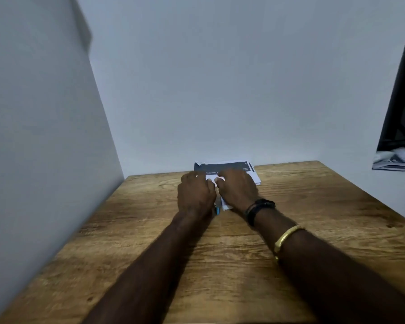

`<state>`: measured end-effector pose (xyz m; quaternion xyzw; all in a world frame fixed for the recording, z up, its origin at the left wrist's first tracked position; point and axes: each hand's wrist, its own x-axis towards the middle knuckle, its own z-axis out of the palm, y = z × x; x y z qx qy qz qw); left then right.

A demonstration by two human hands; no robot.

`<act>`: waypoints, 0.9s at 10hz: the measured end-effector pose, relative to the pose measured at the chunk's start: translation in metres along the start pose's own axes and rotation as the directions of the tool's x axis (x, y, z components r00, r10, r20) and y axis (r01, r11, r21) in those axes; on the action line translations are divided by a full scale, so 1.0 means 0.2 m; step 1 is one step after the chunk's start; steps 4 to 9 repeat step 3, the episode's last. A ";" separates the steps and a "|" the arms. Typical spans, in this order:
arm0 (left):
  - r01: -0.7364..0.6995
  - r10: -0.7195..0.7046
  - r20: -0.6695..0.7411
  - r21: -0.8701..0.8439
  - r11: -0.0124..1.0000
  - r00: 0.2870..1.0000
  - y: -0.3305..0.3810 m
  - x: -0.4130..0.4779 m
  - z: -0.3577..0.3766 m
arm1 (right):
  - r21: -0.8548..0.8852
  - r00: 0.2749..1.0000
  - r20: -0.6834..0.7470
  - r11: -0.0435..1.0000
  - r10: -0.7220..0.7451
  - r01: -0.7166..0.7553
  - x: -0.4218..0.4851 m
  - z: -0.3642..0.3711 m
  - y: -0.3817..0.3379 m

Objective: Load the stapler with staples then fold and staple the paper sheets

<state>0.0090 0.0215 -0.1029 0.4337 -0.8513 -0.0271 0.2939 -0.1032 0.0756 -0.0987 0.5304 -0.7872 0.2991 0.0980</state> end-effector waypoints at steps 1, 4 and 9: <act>-0.128 0.143 -0.088 0.158 0.979 0.986 -0.04 0.08 0.01 | -0.017 0.984 -0.142 0.994 -0.111 0.110 0.05 0.01 0.01; -0.239 0.274 -0.328 0.143 0.960 0.904 -0.07 0.33 0.07 | -0.090 0.886 -0.395 0.970 -0.245 0.228 0.26 0.06 0.04; -0.239 0.274 -0.328 0.143 0.960 0.904 -0.07 0.33 0.07 | -0.090 0.886 -0.395 0.970 -0.245 0.228 0.26 0.06 0.04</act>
